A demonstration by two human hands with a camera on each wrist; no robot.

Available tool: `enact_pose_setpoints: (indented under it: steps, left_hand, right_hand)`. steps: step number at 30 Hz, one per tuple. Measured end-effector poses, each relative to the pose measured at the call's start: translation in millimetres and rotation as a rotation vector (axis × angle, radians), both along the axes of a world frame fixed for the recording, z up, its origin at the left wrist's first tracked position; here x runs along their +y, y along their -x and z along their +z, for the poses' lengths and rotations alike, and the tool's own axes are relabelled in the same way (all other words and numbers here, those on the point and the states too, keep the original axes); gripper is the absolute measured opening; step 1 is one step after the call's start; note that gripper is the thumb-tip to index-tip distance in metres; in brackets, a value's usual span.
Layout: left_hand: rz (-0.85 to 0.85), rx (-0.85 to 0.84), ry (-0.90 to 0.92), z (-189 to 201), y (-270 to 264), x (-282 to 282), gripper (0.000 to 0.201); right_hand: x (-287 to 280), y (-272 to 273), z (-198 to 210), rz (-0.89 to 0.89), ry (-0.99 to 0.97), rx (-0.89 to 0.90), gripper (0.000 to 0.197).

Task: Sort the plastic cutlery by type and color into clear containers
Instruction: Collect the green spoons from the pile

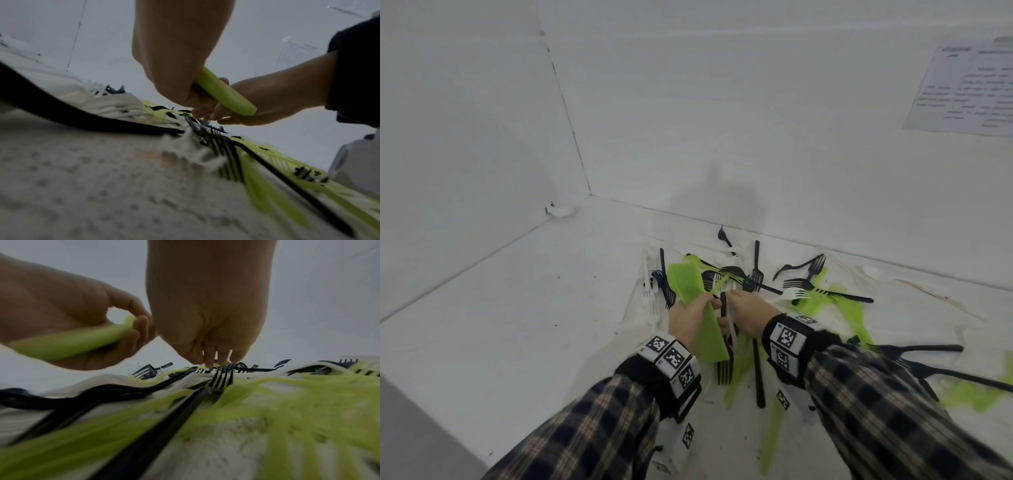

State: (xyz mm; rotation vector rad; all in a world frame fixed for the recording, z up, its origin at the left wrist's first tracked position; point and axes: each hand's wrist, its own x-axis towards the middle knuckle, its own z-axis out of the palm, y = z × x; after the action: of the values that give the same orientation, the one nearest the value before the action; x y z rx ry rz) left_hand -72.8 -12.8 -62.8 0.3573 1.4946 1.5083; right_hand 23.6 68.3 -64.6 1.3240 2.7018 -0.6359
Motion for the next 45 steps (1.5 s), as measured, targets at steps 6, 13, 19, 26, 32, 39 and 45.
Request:
enact_pose_setpoints:
  steps: [6, 13, 19, 26, 32, 39, 45]
  left_hand:
    - [0.032, -0.037, -0.026, -4.0, 10.2, 8.6, 0.011]
    - [0.025, -0.056, -0.034, -5.2, 9.9, 15.9, 0.012]
    - [0.019, -0.068, -0.040, -4.6, 9.4, 16.6, 0.014]
    - [0.048, -0.053, -0.042, -4.9, 10.7, 15.2, 0.019]
    - [0.046, -0.029, -0.025, -5.1, 15.0, 11.8, 0.017]
    - [0.037, 0.017, -0.009, -7.0, 14.0, 13.4, 0.014]
    - [0.039, -0.003, -0.038, -3.4, 16.6, 15.3, 0.016]
  right_hand:
    - [8.4, 11.2, 3.4, -0.144, -0.101, -0.037, 0.029]
    - [23.1, 7.0, -1.0, -0.271, -0.051, -0.059, 0.034]
    - [27.9, 6.5, -0.8, -0.397, 0.024, 0.040, 0.030]
    - [38.5, -1.6, 3.0, -0.614, 0.163, 0.255, 0.027]
    - [41.1, -16.3, 2.4, -0.747, 0.120, 0.267, 0.033]
    - [31.2, -8.0, -7.5, -0.372, 0.114, 0.232, 0.018]
    - [31.3, 2.9, 0.2, -0.166, 0.041, 0.097, 0.044]
